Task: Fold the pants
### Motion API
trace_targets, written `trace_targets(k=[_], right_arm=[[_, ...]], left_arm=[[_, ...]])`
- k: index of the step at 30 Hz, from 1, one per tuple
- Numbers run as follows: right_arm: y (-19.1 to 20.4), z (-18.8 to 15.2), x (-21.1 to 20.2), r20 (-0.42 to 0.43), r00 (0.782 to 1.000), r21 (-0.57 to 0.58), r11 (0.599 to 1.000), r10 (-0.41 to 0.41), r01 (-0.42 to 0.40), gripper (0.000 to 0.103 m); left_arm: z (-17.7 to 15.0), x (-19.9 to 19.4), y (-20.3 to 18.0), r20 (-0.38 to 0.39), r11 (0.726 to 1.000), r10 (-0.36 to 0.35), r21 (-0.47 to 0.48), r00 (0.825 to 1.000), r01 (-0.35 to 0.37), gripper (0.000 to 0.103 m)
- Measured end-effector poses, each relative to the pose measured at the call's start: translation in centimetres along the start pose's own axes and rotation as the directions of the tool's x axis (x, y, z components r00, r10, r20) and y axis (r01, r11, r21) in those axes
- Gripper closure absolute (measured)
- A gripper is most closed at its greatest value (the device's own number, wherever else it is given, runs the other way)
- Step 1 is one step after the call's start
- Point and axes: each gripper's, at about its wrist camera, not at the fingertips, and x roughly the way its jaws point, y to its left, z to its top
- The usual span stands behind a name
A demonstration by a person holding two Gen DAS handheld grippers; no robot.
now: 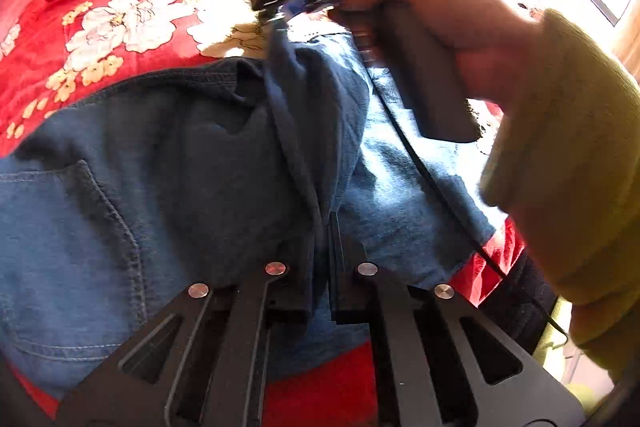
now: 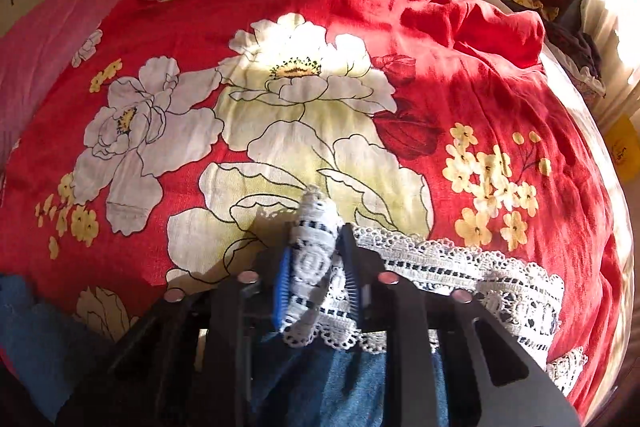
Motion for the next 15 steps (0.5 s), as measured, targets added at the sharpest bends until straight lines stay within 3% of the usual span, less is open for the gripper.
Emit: trace_targets(k=[5,9,10,13,15], right_arm=[[-5.3,-2.2,-7.0,0.117,0.99,0.114,0.989,0.083,-0.096,0.092],[-9.5,-5.7,-12.6,0.192,0.977,0.185,0.975,0.09,-0.127,0.092],[-10.4,-6.8,-13.6,0.205,0.974,0.198,0.971,0.093,-0.134,0.092],[-12.7,-10.9,-16.3,0.226,0.966,0.253,0.95,0.127,-0.184,0.092],[-13.7,-13.7,-17.4,0.223,0.965,0.281,0.939,0.139,-0.2,0.092]], left_arm=[[0.0,-0.5,0.0,0.01,1.0,0.026,0.017,1.0,-0.026,0.092],[-0.2,-0.8,0.0,0.025,0.997,0.062,0.033,0.998,-0.063,0.086],[-0.1,-0.9,0.3,0.03,0.997,0.068,0.034,0.997,-0.069,0.086],[-0.3,-2.0,0.3,0.059,0.996,0.072,0.055,0.996,-0.075,0.103],[-0.1,-2.5,0.4,0.075,0.996,0.057,0.068,0.996,-0.063,0.103]])
